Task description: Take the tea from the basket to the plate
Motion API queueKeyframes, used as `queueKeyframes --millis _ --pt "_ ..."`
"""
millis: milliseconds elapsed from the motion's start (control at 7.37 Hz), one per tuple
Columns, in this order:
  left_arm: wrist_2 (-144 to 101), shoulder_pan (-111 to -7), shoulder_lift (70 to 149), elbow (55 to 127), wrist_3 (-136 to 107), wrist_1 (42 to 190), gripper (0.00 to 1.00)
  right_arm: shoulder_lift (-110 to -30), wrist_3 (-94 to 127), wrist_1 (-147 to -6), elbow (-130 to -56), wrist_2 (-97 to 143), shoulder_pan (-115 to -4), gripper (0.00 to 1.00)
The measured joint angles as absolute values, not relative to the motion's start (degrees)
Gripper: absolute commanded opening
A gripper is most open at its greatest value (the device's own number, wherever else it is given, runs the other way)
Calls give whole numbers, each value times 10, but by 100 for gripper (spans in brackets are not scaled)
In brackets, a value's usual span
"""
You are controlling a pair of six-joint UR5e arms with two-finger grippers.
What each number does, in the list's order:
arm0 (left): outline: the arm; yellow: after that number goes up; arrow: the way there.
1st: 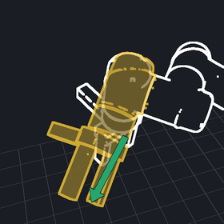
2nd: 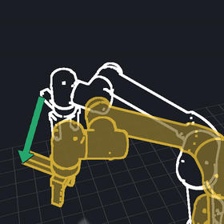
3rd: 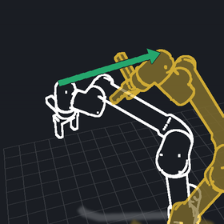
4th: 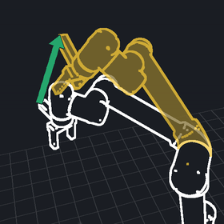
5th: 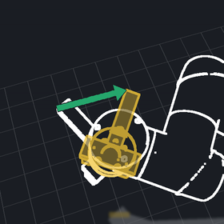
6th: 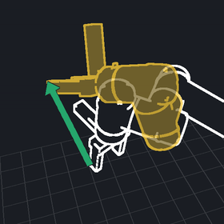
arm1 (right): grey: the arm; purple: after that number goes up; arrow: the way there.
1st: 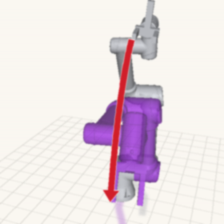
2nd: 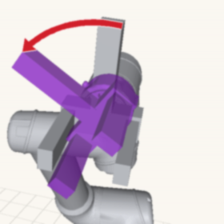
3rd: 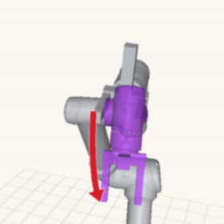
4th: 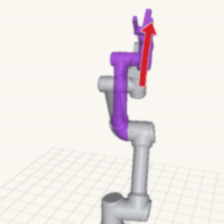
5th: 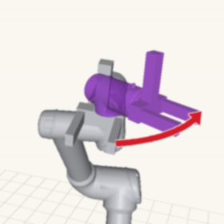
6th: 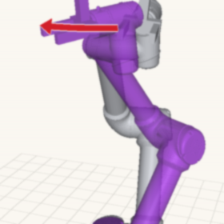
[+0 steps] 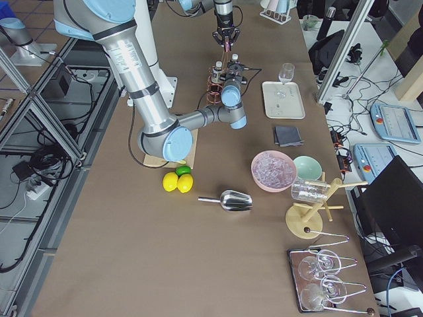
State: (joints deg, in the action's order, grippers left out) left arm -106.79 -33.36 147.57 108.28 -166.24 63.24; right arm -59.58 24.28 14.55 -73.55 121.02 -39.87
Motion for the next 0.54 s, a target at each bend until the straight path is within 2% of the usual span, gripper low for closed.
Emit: queueKeyframes --millis 543 --pt "-1068 -334 1476 1083 -1663 632 0 -595 258 109 -781 1214 -427 0"
